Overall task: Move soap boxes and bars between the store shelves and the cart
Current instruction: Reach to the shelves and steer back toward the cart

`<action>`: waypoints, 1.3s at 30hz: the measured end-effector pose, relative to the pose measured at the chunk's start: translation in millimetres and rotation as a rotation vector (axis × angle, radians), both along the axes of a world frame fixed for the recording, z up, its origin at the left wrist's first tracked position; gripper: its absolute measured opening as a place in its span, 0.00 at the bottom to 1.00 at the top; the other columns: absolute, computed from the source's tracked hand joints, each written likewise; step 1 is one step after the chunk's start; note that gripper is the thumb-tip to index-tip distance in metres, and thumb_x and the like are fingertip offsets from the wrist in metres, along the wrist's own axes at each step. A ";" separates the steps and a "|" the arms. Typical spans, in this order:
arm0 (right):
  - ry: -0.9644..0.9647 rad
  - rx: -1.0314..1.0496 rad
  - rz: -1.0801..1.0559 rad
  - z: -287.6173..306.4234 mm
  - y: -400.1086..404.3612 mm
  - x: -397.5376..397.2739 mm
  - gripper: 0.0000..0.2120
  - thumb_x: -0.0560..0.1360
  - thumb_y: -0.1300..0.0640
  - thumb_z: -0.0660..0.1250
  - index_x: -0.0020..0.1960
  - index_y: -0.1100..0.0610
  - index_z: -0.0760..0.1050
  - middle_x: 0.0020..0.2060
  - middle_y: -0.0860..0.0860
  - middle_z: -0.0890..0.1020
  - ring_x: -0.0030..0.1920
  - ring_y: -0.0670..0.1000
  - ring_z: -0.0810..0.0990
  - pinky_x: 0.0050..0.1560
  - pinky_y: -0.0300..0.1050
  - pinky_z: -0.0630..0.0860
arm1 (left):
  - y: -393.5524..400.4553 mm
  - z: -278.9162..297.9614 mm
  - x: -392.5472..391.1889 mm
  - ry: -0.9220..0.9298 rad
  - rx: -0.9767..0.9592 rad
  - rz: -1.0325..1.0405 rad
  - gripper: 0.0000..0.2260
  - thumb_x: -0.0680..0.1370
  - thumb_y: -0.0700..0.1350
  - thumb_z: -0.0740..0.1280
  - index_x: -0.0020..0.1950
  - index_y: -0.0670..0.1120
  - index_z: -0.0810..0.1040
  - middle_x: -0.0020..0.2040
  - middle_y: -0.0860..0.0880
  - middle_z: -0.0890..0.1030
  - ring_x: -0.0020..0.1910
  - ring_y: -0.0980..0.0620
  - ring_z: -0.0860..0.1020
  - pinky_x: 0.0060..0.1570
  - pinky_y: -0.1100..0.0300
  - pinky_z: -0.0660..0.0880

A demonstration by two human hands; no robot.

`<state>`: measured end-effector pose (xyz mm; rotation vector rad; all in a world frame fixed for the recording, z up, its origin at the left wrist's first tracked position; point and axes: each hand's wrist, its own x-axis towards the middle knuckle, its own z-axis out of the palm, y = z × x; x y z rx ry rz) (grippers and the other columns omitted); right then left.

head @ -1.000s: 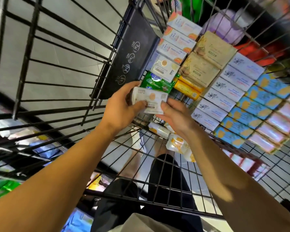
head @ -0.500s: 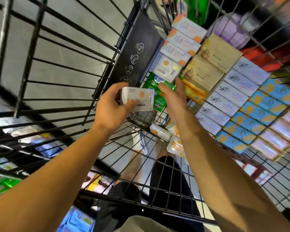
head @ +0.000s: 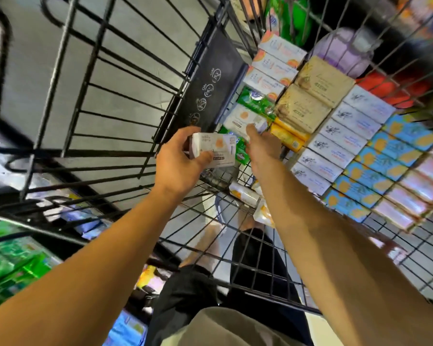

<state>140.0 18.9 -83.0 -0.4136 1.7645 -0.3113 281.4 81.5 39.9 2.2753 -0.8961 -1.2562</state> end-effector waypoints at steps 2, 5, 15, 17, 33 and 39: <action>0.000 -0.047 0.096 9.8 19.7 -14.2 0.18 0.74 0.46 0.70 0.39 0.61 0.73 0.33 0.55 0.74 0.34 0.52 0.71 0.38 0.49 0.66 | 4.8 7.4 -3.0 0.028 -0.006 -0.004 0.21 0.74 0.40 0.74 0.66 0.46 0.74 0.54 0.47 0.81 0.51 0.54 0.81 0.48 0.58 0.82; 0.016 -0.118 0.206 36.0 39.3 -41.2 0.22 0.74 0.45 0.69 0.49 0.67 0.76 0.40 0.63 0.78 0.40 0.63 0.78 0.41 0.58 0.73 | 11.9 22.7 -6.8 0.049 -0.031 -0.027 0.21 0.74 0.39 0.74 0.65 0.46 0.75 0.53 0.47 0.82 0.50 0.53 0.81 0.50 0.56 0.82; 0.214 -0.400 0.313 161.9 93.4 -114.5 0.20 0.78 0.50 0.68 0.34 0.57 0.64 0.28 0.51 0.64 0.30 0.51 0.64 0.34 0.49 0.59 | 44.6 106.6 -26.6 0.090 -0.196 -0.154 0.21 0.74 0.37 0.73 0.65 0.49 0.74 0.53 0.44 0.82 0.50 0.46 0.82 0.46 0.50 0.82; 0.258 -0.452 0.279 184.2 111.9 -126.4 0.20 0.78 0.51 0.69 0.33 0.56 0.65 0.29 0.51 0.67 0.31 0.50 0.66 0.31 0.41 0.60 | 59.2 125.5 -32.2 0.113 -0.239 -0.173 0.21 0.74 0.37 0.74 0.62 0.54 0.75 0.52 0.44 0.83 0.49 0.45 0.82 0.45 0.46 0.82; 0.355 -0.879 -0.324 335.2 311.1 -248.1 0.09 0.77 0.62 0.69 0.55 0.53 0.82 0.49 0.50 0.85 0.51 0.49 0.84 0.57 0.51 0.80 | 157.4 242.5 -140.6 0.376 -0.543 -0.561 0.19 0.75 0.35 0.73 0.64 0.47 0.76 0.56 0.45 0.82 0.53 0.49 0.80 0.46 0.61 0.80; 0.480 -0.933 -0.491 389.2 361.4 -340.0 0.08 0.71 0.52 0.69 0.46 0.39 0.82 0.46 0.44 0.86 0.51 0.48 0.85 0.54 0.54 0.81 | 176.0 294.7 -239.1 0.401 -0.680 -0.748 0.18 0.76 0.38 0.72 0.63 0.53 0.76 0.56 0.50 0.82 0.57 0.52 0.79 0.45 0.62 0.80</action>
